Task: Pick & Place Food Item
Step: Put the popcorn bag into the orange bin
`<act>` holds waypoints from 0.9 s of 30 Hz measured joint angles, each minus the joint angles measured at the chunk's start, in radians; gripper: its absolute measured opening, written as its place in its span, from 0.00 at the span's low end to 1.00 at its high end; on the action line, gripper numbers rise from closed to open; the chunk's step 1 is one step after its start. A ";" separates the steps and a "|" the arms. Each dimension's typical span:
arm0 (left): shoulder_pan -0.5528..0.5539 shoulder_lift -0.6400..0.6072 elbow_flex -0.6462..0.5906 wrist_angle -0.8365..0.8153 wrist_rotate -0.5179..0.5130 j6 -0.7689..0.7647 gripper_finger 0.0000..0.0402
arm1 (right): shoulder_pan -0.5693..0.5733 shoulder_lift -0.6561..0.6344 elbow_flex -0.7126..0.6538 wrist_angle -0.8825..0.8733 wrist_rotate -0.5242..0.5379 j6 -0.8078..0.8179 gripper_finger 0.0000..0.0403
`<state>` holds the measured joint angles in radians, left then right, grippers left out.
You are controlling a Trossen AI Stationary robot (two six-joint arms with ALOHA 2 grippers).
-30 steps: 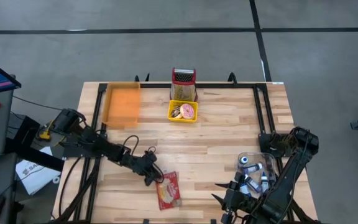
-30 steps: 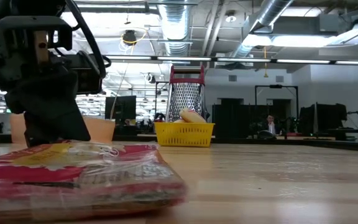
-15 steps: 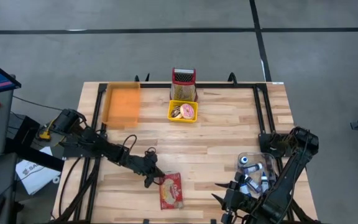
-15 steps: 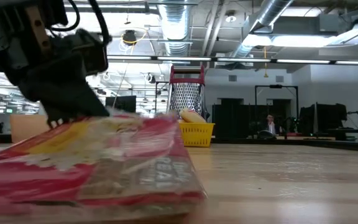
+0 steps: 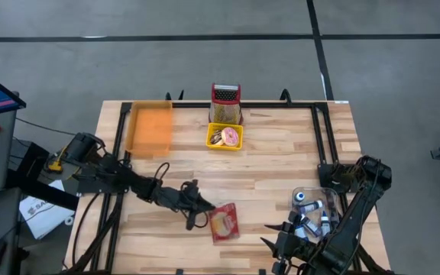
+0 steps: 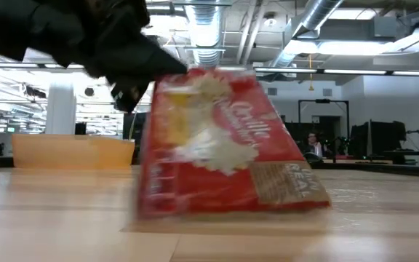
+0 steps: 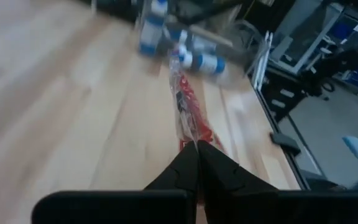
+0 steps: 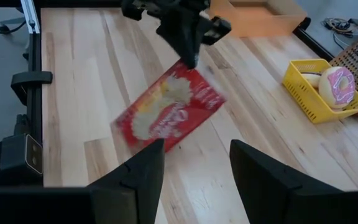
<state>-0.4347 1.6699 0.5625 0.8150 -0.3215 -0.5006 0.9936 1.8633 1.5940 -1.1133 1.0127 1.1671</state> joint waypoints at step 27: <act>0.245 -0.717 0.038 -0.560 -0.546 0.497 0.00 | 0.000 0.000 0.000 -0.004 0.005 -0.010 0.43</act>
<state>-0.1898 0.9532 0.6003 0.2553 -0.8673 -0.0036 0.9932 1.8633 1.5940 -1.1176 1.0180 1.1568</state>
